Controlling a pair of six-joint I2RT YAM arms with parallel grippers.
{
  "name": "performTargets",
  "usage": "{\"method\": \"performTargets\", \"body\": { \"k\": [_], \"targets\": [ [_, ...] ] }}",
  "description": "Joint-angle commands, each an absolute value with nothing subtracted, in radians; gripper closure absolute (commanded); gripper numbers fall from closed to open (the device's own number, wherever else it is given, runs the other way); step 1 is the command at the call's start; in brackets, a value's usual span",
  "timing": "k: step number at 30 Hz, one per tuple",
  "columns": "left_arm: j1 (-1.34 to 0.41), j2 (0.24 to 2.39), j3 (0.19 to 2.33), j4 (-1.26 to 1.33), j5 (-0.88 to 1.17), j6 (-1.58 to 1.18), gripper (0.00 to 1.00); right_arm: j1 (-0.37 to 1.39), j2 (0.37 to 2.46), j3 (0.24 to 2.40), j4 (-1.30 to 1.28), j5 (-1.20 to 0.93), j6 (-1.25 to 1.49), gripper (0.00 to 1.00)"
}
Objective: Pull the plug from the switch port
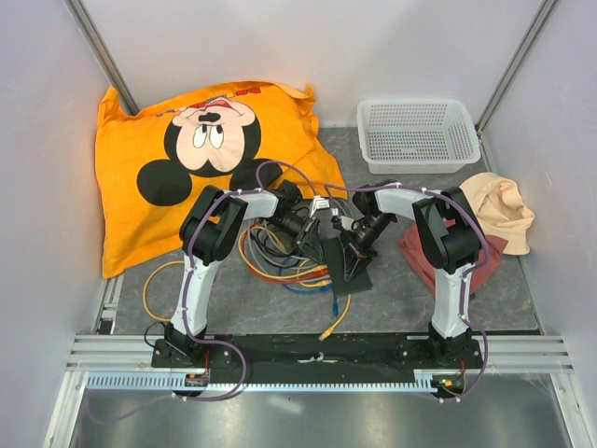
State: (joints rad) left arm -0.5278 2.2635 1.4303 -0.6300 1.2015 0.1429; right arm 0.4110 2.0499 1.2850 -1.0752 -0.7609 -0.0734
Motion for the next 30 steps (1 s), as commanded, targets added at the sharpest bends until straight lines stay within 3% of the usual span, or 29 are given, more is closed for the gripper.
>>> {"method": "performTargets", "body": {
  "k": [1, 6, 19, 24, 30],
  "targets": [
    [-0.517, 2.284, 1.371, -0.542, 1.152, 0.092, 0.67, 0.425, 2.114, 1.243, -0.785, -0.411, -0.178, 1.00],
    [-0.518, 2.278, 1.365, -0.535, 1.144, 0.107, 0.70, 0.426, 2.118, 1.249, -0.785, -0.408, -0.175, 1.00],
    [-0.577, 2.256, 1.319, -0.532, 1.066, 0.150, 0.59, 0.426, 2.137, 1.262, -0.790, -0.410, -0.172, 1.00],
    [-0.577, 2.269, 1.327, -0.535, 1.088, 0.152, 0.75, 0.429, 2.135, 1.262, -0.792, -0.408, -0.173, 1.00],
    [-0.577, 2.275, 1.328, -0.535, 1.081, 0.152, 0.74, 0.428, 2.135, 1.261, -0.792, -0.408, -0.175, 1.00]
  ]
}}
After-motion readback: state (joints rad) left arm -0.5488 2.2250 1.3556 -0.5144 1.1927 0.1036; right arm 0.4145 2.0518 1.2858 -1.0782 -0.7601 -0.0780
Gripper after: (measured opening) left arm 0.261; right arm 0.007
